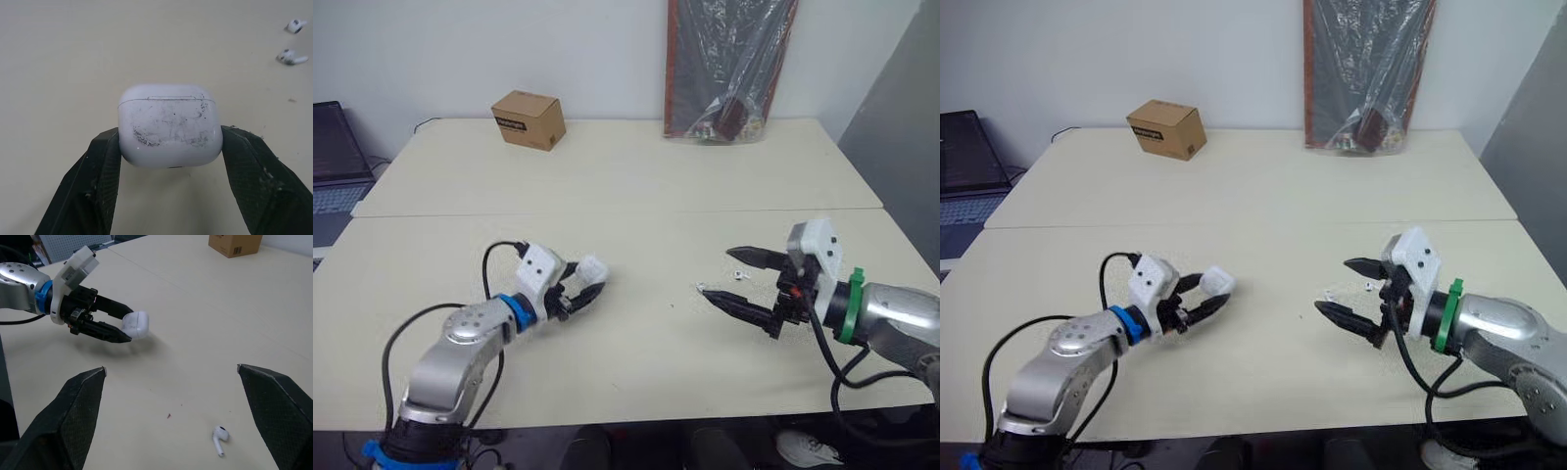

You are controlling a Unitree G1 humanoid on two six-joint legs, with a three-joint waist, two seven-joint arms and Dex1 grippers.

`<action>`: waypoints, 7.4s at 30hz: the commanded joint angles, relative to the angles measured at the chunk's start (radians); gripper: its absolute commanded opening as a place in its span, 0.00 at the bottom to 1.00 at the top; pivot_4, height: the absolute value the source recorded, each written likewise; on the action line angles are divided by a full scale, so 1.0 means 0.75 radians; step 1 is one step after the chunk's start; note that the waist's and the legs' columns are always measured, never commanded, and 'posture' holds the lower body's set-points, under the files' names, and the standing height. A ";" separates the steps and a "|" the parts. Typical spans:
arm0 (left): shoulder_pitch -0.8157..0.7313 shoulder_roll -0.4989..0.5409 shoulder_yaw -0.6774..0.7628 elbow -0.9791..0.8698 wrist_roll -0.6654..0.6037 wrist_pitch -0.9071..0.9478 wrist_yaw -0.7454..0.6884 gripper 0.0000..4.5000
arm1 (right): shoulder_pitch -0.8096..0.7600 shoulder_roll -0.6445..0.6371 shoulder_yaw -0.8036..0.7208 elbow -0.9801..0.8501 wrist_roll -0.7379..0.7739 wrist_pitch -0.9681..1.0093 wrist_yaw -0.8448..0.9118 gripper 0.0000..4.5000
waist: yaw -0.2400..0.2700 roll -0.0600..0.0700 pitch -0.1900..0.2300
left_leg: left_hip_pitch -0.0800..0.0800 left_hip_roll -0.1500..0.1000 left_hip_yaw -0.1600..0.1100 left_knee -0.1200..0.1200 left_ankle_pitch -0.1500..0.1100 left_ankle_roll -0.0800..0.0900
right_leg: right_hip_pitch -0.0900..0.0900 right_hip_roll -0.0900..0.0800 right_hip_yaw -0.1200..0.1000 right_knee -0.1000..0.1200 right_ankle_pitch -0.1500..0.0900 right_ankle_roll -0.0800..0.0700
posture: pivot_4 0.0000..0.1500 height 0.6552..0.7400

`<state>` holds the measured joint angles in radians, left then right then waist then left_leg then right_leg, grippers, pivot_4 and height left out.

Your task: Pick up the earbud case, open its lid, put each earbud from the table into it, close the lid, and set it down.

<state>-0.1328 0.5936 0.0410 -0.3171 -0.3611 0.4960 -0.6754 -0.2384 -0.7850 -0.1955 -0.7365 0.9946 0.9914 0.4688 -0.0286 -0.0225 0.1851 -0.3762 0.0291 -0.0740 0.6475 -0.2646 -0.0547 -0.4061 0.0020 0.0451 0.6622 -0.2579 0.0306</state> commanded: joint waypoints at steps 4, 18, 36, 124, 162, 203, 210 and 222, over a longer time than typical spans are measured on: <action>-0.118 0.055 0.041 0.059 -0.081 -0.230 -0.268 0.61 | -0.287 0.082 0.069 0.270 0.636 0.228 -0.389 1.00 | -0.001 0.000 0.000 | -0.004 0.000 0.000 -0.001 0.000 0.000 | -0.005 0.000 -0.001 0.000 0.003 -0.005 | 1.00 1.00; -0.323 -0.005 -0.100 0.128 -0.033 -0.469 -0.457 0.61 | -0.529 0.230 0.397 0.612 1.265 0.080 -1.049 1.00 | -0.004 0.001 0.000 | -0.007 0.000 -0.001 -0.001 0.000 0.001 | -0.006 0.000 -0.002 0.001 0.002 -0.005 | 1.00 1.00; -0.358 -0.043 -0.155 0.111 -0.034 -0.455 -0.469 0.61 | -0.572 0.299 0.451 0.660 1.304 0.056 -1.107 0.92 | -0.004 0.001 0.001 | -0.008 0.001 -0.002 -0.001 0.000 0.001 | -0.008 0.001 -0.002 0.001 0.002 -0.004 | 1.00 1.00; -0.791 0.177 -0.310 0.447 -0.176 0.183 -1.045 0.66 | -0.939 0.194 0.804 0.387 -0.412 0.245 0.313 0.17 | -0.005 0.004 0.002 | -0.023 0.003 -0.004 0.001 0.000 0.001 | -0.024 0.004 -0.004 0.006 0.002 -0.008 | 1.00 1.00; -0.689 0.107 -0.147 0.438 -0.254 0.119 -0.970 0.19 | -0.834 0.259 0.690 0.362 -0.515 0.116 0.356 0.70 | -0.006 0.004 0.003 | -0.022 0.003 -0.005 0.019 0.000 0.001 | -0.024 0.006 -0.003 0.024 -0.001 -0.007 | 1.00 1.00; -0.475 -0.064 -0.051 0.529 -0.345 -0.121 -1.033 0.19 | -0.597 0.423 0.449 0.320 -0.527 0.024 0.124 0.70 | -0.005 0.004 0.003 | -0.020 0.003 -0.005 0.019 0.000 0.001 | -0.022 0.006 -0.003 0.024 -0.001 -0.007 | 1.00 1.00; -0.441 -0.071 -0.049 0.512 -0.341 -0.129 -1.034 0.19 | -0.624 0.443 0.433 0.354 -0.530 0.005 0.116 0.70 | -0.005 0.004 0.003 | -0.020 0.003 -0.005 0.019 0.000 0.001 | -0.022 0.006 -0.003 0.024 -0.001 -0.007 | 1.00 1.00; -0.454 -0.066 -0.008 0.582 -0.303 -0.208 -1.003 0.19 | -0.650 0.360 0.368 0.329 -0.459 0.121 0.145 0.70 | -0.005 0.004 0.003 | -0.020 0.003 -0.005 0.018 0.000 0.001 | -0.022 0.006 -0.003 0.024 -0.001 -0.007 | 1.00 1.00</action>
<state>-0.4565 0.5418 0.0054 0.1168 -0.5888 0.3680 -1.4286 -0.6954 -0.4899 0.1321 -0.4562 0.6330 1.0596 0.5719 -0.0324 -0.0194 0.1870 -0.3915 0.0312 -0.0778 0.6613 -0.2644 -0.0537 -0.4228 0.0063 0.0429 0.6800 -0.2584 0.0252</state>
